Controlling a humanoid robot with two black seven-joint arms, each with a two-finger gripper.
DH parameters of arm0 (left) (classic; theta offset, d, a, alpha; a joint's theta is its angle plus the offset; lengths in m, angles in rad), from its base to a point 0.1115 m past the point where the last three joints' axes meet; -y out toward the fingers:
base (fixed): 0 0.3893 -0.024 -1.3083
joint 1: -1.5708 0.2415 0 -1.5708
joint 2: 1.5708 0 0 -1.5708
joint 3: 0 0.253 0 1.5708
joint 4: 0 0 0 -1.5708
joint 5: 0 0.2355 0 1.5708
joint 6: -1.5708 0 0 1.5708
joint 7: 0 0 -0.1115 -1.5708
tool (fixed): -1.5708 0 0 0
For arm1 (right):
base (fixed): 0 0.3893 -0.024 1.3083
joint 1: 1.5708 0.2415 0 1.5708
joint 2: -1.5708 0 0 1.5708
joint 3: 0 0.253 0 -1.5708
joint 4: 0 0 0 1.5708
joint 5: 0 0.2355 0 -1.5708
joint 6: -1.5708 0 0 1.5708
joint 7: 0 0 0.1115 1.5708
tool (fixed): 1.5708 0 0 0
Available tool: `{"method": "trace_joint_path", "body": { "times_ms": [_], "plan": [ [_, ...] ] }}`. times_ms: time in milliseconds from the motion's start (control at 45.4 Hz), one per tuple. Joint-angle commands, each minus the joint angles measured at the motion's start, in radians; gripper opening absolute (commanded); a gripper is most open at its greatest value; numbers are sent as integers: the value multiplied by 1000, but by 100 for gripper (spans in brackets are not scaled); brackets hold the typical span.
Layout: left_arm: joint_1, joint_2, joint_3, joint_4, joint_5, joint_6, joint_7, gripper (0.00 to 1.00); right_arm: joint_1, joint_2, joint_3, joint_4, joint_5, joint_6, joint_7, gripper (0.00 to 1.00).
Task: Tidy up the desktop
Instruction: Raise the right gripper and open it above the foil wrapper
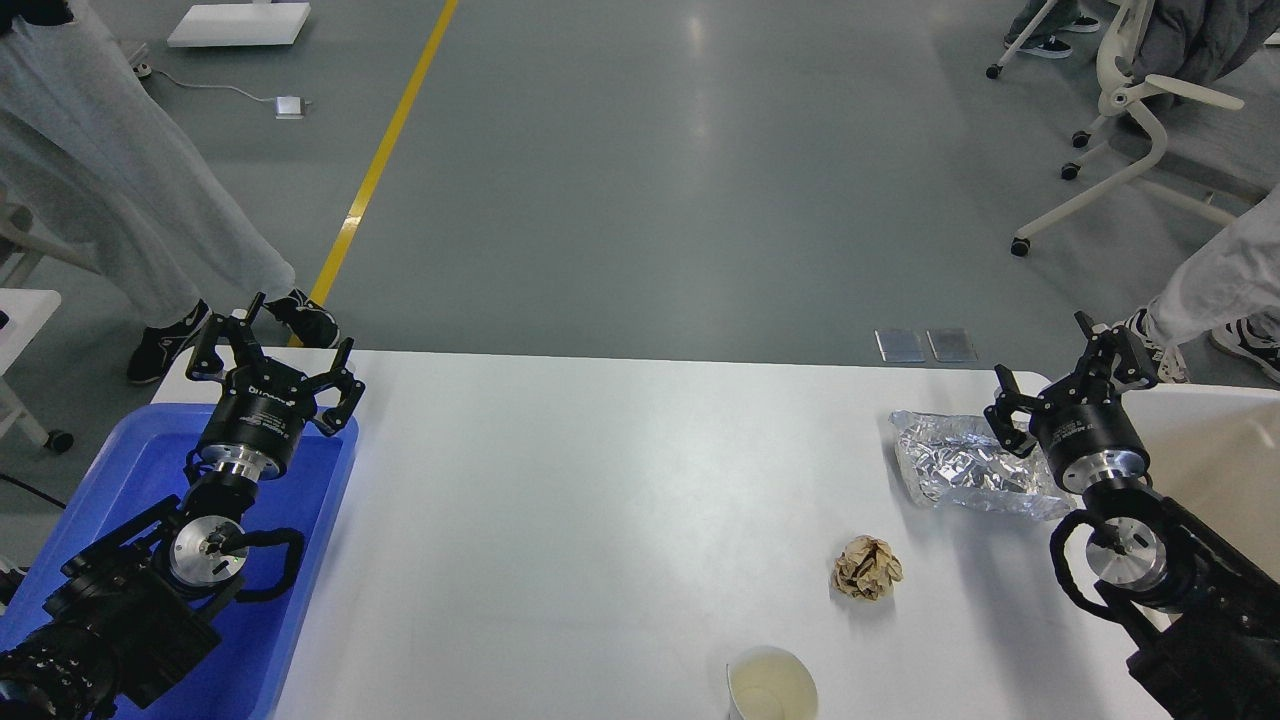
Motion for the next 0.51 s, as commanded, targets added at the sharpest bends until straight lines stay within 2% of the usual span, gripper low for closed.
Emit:
{"method": "trace_joint_path", "body": {
  "times_ms": [0, 44, 132, 242, 396, 441, 485],
  "plan": [
    [0, 0, -1, -1, 0, 0, 0, 100, -18, -94, -18, 182, -1, 3, -123, 100],
    [0, -1, -1, 1, 0, 0, 0, 100, -16, -116, -25, 227, -4, -1, -151, 100],
    [0, 0, -1, -1, 0, 0, 0, 100, -13, -181, -57, 296, -22, -1, -171, 100],
    [0, 0, -1, -1, 0, 0, 0, 100, 18, -263, -167, 347, -93, -8, -233, 100],
    [0, 0, -1, 1, 0, 0, 0, 100, 24, -355, -242, 446, -245, 7, -258, 100],
    [0, 0, -1, 1, 0, 0, 0, 100, 30, -422, -264, 527, -332, 25, -281, 100],
    [0, 0, -1, -1, 0, 0, 0, 100, 31, -459, -272, 573, -380, 54, -284, 100]
  ]
}}
